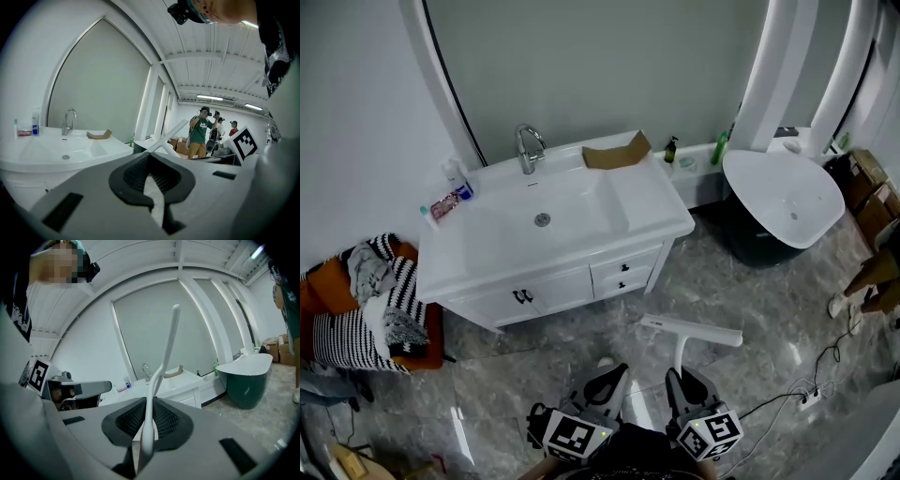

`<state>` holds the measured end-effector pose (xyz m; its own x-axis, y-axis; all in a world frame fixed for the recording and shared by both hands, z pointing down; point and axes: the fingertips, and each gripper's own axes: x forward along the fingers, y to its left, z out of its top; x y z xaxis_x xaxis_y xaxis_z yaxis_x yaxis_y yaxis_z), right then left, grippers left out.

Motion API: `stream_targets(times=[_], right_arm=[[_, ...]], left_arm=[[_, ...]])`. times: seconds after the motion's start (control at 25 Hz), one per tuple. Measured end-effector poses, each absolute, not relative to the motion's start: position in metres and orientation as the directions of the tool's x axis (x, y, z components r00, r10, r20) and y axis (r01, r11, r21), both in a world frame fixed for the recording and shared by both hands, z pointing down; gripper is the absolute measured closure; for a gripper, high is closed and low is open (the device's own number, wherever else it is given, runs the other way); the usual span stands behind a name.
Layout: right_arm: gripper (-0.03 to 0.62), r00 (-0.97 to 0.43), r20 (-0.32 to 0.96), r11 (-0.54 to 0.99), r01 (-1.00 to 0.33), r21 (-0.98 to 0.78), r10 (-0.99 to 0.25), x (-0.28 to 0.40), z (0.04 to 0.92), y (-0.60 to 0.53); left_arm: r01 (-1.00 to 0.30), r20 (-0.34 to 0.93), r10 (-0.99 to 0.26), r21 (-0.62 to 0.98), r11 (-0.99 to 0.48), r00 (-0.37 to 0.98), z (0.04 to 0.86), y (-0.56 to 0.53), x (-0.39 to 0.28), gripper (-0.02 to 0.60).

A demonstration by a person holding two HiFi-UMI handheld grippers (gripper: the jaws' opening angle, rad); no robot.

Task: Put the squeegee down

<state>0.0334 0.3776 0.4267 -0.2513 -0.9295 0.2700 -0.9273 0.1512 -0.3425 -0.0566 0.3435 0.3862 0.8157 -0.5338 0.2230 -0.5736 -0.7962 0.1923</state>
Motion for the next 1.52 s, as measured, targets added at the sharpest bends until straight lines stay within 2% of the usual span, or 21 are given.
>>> stream_targets(times=[0.64, 1.04, 1.52], right_arm=[[0.540, -0.218, 0.296, 0.109, -0.933, -0.343, -0.930, 0.045, 0.422, 0.237], [0.540, -0.204, 0.307, 0.085, -0.929, -0.360, -0.929, 0.059, 0.432, 0.204], [0.540, -0.324, 0.329, 0.191, -0.906, -0.377, -0.887, 0.102, 0.435, 0.117]], left_arm=[[-0.560, 0.185, -0.528, 0.236, -0.794, 0.829, 0.377, 0.197, -0.046, 0.577], [-0.559, 0.196, -0.524, 0.265, -0.786, 0.829, 0.389, 0.162, -0.036, 0.577], [-0.664, 0.193, -0.638, 0.289, -0.689, 0.746, 0.386, 0.079, -0.002, 0.577]])
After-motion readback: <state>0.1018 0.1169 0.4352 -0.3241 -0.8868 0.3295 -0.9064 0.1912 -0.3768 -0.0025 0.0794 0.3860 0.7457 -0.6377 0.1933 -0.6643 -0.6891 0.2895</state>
